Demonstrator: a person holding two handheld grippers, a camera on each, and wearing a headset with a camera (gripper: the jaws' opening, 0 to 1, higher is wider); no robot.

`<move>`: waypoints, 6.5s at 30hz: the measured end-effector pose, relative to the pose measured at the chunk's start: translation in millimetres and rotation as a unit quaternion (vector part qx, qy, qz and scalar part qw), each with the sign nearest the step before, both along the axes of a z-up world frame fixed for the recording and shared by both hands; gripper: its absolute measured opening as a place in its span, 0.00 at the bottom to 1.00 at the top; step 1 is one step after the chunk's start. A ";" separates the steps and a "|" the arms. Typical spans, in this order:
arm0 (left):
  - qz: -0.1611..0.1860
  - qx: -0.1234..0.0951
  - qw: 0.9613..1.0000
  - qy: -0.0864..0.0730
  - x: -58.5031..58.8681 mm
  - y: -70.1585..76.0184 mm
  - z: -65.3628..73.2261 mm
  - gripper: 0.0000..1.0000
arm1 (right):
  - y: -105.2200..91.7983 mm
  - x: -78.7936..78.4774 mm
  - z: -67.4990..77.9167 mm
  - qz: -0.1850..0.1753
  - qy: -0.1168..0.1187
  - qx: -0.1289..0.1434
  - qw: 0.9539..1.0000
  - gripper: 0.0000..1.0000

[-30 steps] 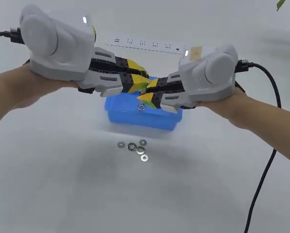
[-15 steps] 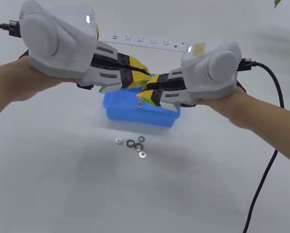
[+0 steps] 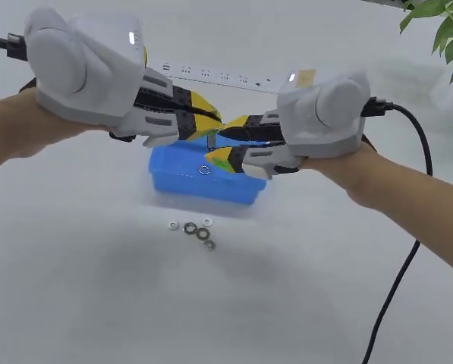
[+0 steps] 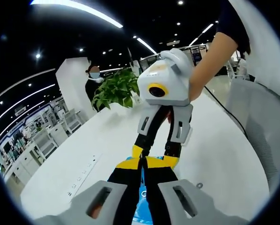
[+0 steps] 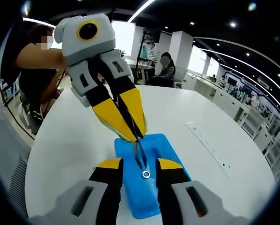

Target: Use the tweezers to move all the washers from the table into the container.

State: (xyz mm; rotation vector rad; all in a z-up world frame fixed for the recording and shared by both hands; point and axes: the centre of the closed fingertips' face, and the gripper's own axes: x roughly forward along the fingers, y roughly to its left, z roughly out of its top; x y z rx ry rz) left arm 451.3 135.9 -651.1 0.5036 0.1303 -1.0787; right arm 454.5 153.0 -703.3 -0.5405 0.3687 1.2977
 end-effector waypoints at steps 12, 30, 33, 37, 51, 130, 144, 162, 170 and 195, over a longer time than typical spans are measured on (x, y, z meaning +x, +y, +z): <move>0.006 0.002 1.000 -0.002 -14.4 -5.0 6.1 0.05 | -28.8 -25.0 11.9 -0.025 0.033 0.032 0.999 0.41; 0.039 -0.009 0.999 0.008 -50.6 -14.5 12.5 0.05 | -108.5 -64.3 5.6 -0.105 0.045 0.077 0.990 0.78; 0.034 -0.012 0.999 0.007 -62.8 -18.5 10.9 0.05 | -111.5 -76.6 -0.3 -0.098 0.052 0.072 0.991 0.84; 0.025 -0.020 0.999 0.007 -76.6 -25.0 8.7 0.05 | -114.2 -93.2 -10.3 -0.072 0.050 0.050 0.995 0.89; 0.001 -0.002 0.999 0.039 -95.8 -36.7 -24.5 0.05 | -140.8 -110.6 -33.2 -0.078 0.068 0.033 0.994 1.00; -0.024 0.026 0.987 0.154 -94.9 -31.7 -56.6 0.05 | -15.7 -110.3 -55.0 0.126 0.129 -0.009 0.984 0.26; -0.018 0.019 0.987 0.157 -89.8 -34.3 -55.3 0.05 | -13.7 -103.4 -53.3 0.145 0.092 -0.013 0.985 0.09; 0.011 0.000 0.987 0.159 -91.0 -30.7 -53.3 0.21 | -16.0 -98.5 -53.5 0.134 0.061 0.001 0.989 0.08; 0.043 -0.020 0.987 0.154 -95.0 -18.0 -48.3 0.28 | -15.7 -100.8 -52.9 0.134 0.059 -0.001 0.989 0.08; 0.149 -0.140 0.962 0.182 -135.4 20.6 -40.7 0.47 | -18.6 -91.9 -14.8 0.114 0.051 0.028 0.992 0.08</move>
